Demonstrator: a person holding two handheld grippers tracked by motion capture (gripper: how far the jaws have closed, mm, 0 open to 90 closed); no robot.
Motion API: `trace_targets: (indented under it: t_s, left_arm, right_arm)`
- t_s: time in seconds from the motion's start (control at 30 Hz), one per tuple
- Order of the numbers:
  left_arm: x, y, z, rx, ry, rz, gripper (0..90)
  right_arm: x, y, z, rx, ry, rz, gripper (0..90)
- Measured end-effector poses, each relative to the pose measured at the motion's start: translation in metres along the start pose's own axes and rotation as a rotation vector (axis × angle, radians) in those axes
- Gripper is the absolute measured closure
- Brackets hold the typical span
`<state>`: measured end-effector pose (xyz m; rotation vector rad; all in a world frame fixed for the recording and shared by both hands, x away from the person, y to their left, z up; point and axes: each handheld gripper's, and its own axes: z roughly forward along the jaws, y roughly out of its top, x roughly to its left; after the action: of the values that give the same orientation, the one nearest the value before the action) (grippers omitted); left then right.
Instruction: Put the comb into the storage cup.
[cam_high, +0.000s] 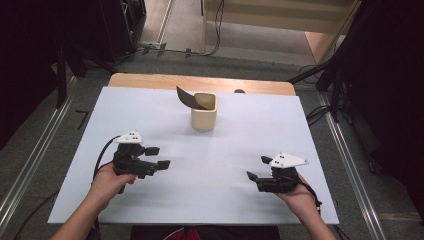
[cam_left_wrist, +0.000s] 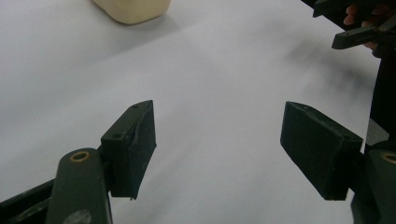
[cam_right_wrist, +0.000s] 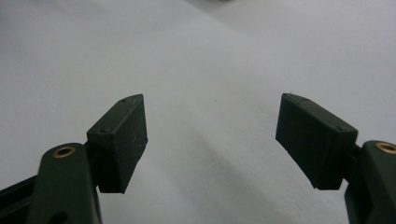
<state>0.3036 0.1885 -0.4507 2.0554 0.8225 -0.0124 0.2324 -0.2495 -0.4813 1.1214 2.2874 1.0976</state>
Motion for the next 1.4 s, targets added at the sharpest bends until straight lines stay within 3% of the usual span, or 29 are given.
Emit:
trace_targets:
  t_s: [0.6, 0.73, 1.4]
  left_arm:
    - [-0.003, -0.017, -0.012, 0.035, 0.002, -0.010, 27.9]
    - [-0.004, -0.020, -0.012, 0.056, 0.005, 0.003, 27.9]
    - [-0.002, -0.021, -0.011, 0.075, 0.007, 0.001, 27.9]
  right_arm:
    - [-0.002, -0.001, 0.000, 0.001, -0.003, 0.005, 23.3]
    - [-0.003, -0.001, 0.000, 0.000, -0.001, 0.005, 23.2]
    - [-0.004, -0.001, 0.001, 0.000, 0.002, 0.001, 23.2]
